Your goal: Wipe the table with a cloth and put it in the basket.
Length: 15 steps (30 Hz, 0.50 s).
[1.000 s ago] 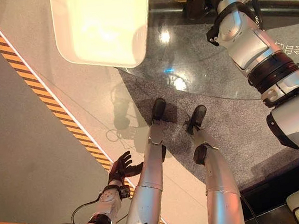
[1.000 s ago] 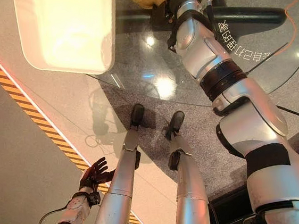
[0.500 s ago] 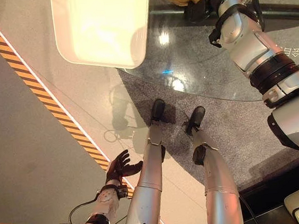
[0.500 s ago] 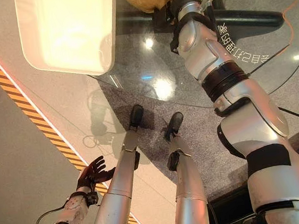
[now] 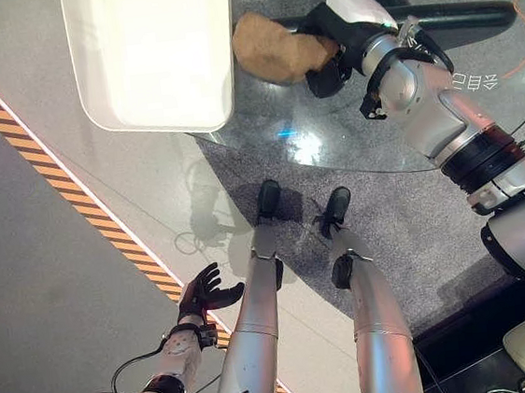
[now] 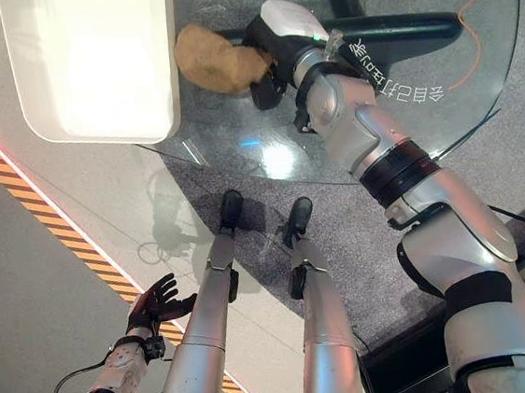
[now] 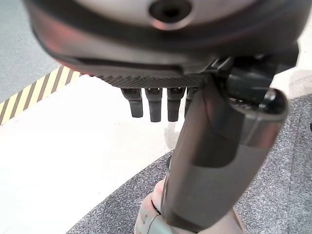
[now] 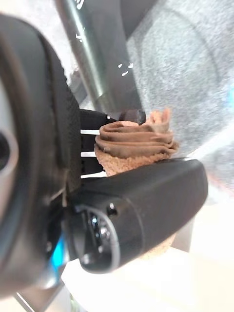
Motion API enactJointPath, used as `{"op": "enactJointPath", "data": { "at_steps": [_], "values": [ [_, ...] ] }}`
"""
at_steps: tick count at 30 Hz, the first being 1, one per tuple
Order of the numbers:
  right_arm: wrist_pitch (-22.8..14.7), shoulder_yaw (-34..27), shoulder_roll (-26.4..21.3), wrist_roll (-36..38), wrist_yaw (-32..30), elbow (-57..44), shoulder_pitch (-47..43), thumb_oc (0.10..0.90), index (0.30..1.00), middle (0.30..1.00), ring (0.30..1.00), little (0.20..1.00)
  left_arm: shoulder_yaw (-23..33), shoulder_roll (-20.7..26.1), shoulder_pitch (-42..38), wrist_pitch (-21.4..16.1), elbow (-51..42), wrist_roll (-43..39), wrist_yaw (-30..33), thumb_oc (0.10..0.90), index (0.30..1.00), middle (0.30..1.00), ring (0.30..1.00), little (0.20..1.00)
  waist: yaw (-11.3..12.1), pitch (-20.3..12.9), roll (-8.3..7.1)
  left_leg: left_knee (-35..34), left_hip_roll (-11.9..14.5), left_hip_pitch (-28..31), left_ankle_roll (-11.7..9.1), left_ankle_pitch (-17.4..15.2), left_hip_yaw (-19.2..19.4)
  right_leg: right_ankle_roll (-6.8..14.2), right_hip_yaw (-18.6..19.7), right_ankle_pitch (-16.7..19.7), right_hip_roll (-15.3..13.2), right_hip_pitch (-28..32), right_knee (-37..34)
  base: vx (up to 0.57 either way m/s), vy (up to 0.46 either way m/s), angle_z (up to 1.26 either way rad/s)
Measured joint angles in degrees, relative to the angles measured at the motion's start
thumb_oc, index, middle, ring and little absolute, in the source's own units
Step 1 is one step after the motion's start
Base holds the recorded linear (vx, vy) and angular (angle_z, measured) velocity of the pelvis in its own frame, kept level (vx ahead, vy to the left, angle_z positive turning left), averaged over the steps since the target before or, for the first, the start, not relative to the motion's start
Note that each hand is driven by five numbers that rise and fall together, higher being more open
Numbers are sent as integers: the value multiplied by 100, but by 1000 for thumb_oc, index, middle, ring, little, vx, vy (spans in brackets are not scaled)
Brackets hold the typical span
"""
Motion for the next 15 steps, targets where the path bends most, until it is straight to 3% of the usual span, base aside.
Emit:
{"op": "enactJointPath", "data": {
  "at_steps": [5,15],
  "values": [
    [0,-4,4,-106,113,-296,271,100,300,300,300,200,68,50,0,22,0,0,-1,800,900,900,900,900,-108,-34,-64,1,-1,-4,10,-6,36,6,38,-3,-1,-25,6,-7,-43,-2],
    [-38,-41,6,-16,-134,-353,373,100,300,300,300,200,182,57,0,9,2,19,10,800,900,900,900,900,-107,-40,-78,7,-4,1,27,-17,165,17,181,-6,-9,-104,78,-1,-26,-4]
  ]
}}
